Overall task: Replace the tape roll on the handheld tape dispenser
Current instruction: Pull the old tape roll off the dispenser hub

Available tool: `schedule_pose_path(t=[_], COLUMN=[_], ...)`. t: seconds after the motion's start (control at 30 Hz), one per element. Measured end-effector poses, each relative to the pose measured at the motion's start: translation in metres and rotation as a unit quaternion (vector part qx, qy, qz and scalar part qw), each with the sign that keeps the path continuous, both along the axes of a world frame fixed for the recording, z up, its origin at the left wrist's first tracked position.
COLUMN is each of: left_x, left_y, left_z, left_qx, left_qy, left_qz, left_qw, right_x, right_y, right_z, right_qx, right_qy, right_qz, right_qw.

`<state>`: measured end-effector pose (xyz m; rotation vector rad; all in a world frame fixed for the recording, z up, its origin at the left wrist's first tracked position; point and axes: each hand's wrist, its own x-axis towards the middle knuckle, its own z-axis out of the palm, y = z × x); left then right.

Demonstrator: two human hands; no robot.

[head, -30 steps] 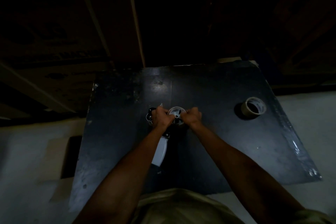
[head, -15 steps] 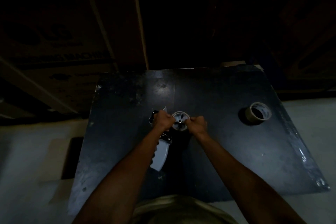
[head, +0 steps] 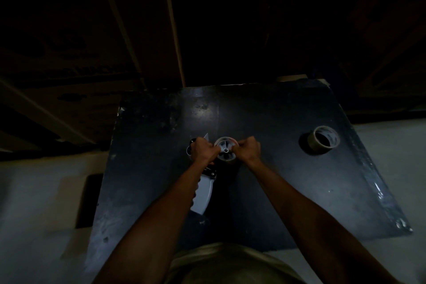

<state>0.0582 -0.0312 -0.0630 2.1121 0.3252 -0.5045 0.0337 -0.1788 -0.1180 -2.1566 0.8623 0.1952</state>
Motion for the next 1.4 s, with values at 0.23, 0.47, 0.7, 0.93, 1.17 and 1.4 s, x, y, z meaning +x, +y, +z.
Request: schedule_pose_path(t=[0.23, 0.47, 0.7, 0.93, 1.17, 1.4], left_x=[0.001, 0.005, 0.013, 0.007, 0.005, 0.006], left_y=[0.005, 0.011, 0.021, 0.029, 0.036, 0.036], left_z=[0.002, -0.003, -0.011, 0.009, 0.011, 0.007], left_qx=[-0.02, -0.141, -0.212, -0.272, -0.313, -0.324], left_qy=[0.036, 0.109, 0.165, 0.202, 0.206, 0.211], left_qz=[-0.014, 0.028, 0.025, -0.022, -0.002, -0.018], left_qw=[0.999, 0.984, 0.963, 0.94, 0.927, 0.922], right_x=[-0.011, -0.021, -0.029, -0.035, -0.039, -0.039], right_y=[0.005, -0.002, 0.001, 0.002, 0.009, 0.009], right_z=[0.028, 0.033, 0.052, 0.053, 0.049, 0.049], right_qx=[0.019, 0.185, 0.073, -0.002, 0.029, 0.034], right_qy=[-0.032, -0.062, -0.055, -0.124, -0.173, -0.186], right_qz=[0.014, 0.075, 0.253, 0.193, 0.188, 0.172], right_qw=[0.999, 0.978, 0.963, 0.973, 0.966, 0.967])
